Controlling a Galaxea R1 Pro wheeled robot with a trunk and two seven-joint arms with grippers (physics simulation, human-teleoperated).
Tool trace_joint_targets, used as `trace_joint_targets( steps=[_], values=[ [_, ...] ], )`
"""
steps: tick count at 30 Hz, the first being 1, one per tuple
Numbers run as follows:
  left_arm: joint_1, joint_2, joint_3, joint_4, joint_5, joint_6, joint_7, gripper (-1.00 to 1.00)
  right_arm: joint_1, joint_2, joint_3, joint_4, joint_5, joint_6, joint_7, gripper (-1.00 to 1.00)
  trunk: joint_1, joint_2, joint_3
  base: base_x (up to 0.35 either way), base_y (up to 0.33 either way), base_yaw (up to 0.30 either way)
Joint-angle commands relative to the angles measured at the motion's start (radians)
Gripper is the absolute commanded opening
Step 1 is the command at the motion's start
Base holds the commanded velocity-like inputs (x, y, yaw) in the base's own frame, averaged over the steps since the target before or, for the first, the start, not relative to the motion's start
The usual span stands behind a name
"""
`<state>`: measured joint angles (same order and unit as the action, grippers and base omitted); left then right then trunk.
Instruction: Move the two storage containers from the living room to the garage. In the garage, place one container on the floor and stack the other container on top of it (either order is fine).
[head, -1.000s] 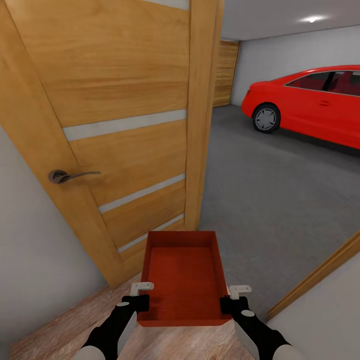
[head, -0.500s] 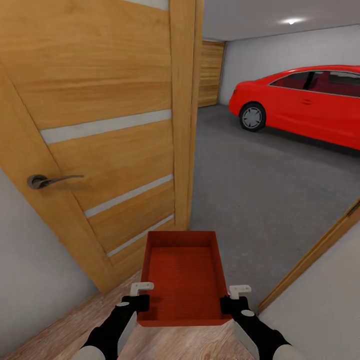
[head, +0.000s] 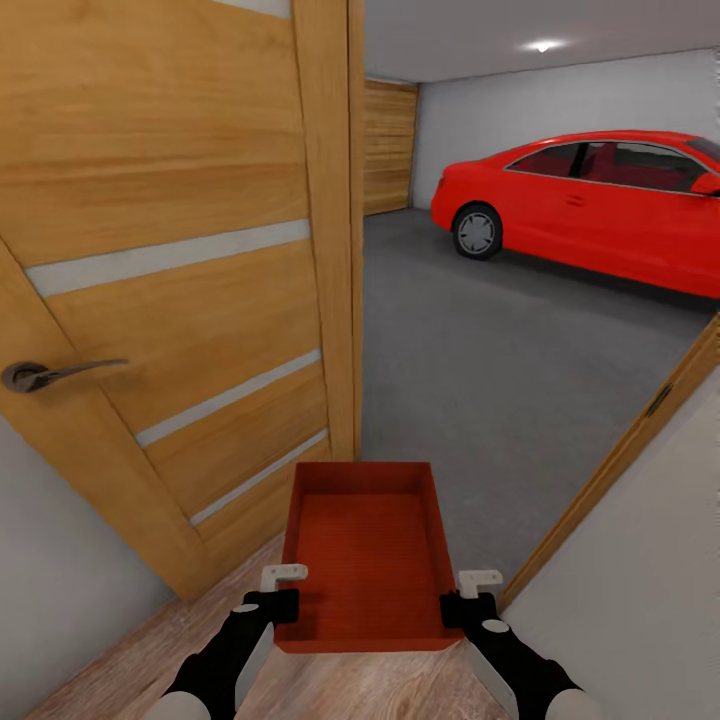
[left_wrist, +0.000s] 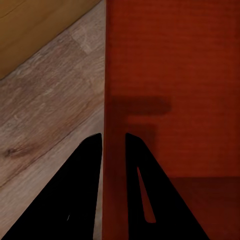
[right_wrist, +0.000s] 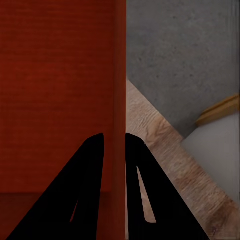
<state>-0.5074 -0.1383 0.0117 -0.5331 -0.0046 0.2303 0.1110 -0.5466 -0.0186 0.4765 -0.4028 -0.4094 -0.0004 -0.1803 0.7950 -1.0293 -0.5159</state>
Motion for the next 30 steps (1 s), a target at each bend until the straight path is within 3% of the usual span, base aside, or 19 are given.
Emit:
trace_joint_targets(
  steps=[1,13,30],
  values=[
    [0.000,0.001,0.010,-0.006,-0.021,0.007,0.007,-1.00,-0.001,-0.023,-0.010,0.016,-0.014,-0.001,-0.018,-1.00,0.000,-0.001,-0.001,0.000,0.000,-0.126],
    [0.000,0.000,0.010,-0.006,-0.021,0.007,0.006,-1.00,-0.001,-0.024,-0.010,0.016,-0.014,-0.001,-0.018,-1.00,0.000,-0.001,-0.001,0.000,0.000,-0.102],
    [0.000,0.001,0.010,-0.005,-0.021,0.007,0.007,-1.00,-0.001,-0.025,-0.009,0.016,-0.013,-0.005,-0.018,-1.00,0.000,-0.001,-0.001,0.000,0.000,-0.006]
  ],
)
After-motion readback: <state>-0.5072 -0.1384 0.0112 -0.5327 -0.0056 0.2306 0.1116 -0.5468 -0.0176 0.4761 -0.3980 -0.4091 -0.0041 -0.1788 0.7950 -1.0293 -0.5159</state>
